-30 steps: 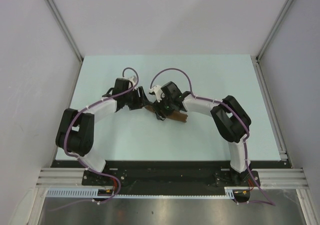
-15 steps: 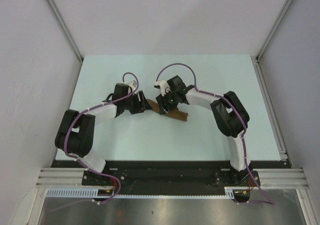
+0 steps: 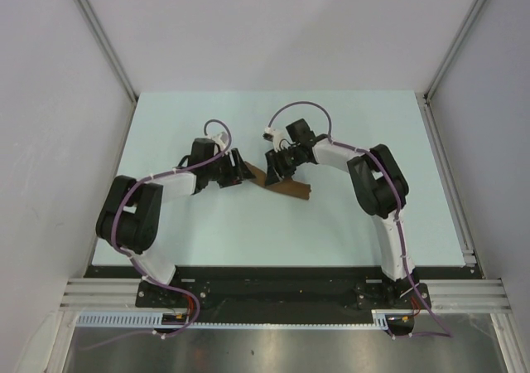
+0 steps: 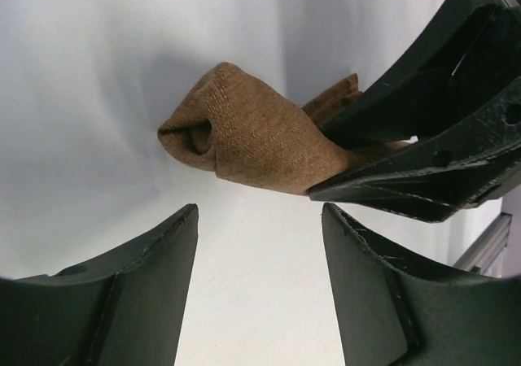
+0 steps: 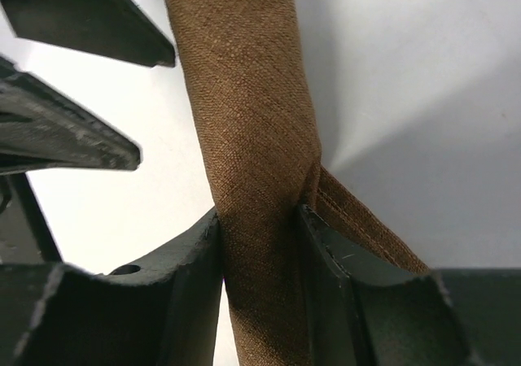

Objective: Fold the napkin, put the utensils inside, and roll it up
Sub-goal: Roll the napkin with the utensil

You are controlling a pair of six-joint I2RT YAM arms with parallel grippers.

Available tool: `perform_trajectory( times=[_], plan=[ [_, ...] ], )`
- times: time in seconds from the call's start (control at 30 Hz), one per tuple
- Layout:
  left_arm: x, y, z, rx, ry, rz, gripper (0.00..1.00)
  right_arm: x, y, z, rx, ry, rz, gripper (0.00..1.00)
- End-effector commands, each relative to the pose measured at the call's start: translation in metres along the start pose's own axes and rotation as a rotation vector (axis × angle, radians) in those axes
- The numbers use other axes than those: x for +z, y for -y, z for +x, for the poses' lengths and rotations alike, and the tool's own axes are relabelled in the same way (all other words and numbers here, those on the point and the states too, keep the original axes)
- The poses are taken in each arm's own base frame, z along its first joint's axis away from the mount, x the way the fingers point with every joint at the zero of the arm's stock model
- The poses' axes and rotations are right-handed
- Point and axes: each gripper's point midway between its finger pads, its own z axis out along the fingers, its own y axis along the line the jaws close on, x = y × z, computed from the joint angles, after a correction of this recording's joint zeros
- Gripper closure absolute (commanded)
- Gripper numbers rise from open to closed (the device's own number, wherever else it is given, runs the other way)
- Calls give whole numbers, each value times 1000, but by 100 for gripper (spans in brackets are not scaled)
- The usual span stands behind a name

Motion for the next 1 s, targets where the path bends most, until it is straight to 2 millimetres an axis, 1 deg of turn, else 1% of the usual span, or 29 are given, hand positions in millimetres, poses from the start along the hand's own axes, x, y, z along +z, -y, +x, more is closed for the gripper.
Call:
perform_trajectory(
  times=[0.0,0.03,0.17,0.27,0.47,0.53,0.57,0.8,0.87,0.93,0.97],
  plan=[
    [-10,3,-16,51,72,-42,33,21,-21,51,137,-158,-127,57],
    [-11,-1,-17,60,79,-59,33,21,-22,51,140,-159,-135,57],
    [-11,-2,-19,74,95,-66,33,20,-28,53,154,-162,-183,57],
    [-11,-4,-20,77,107,-72,34,20,-27,56,172,-169,-196,57],
    [-6,-6,-16,83,100,-64,42,20,-24,60,187,-178,-197,57],
    [-6,-8,-16,87,105,-83,42,20,-24,60,187,-182,-196,57],
    [-7,-11,-16,90,112,-105,42,20,-23,61,190,-183,-194,57],
    [-16,-16,-22,142,143,-177,38,20,-22,62,194,-187,-195,57],
    [-16,-15,-23,148,151,-175,37,20,-23,62,194,-189,-194,56],
    [-12,-9,-24,158,154,-150,37,20,-22,63,192,-193,-190,56],
    [-9,-9,-22,156,144,-144,38,20,-23,63,190,-195,-189,56]
  ],
)
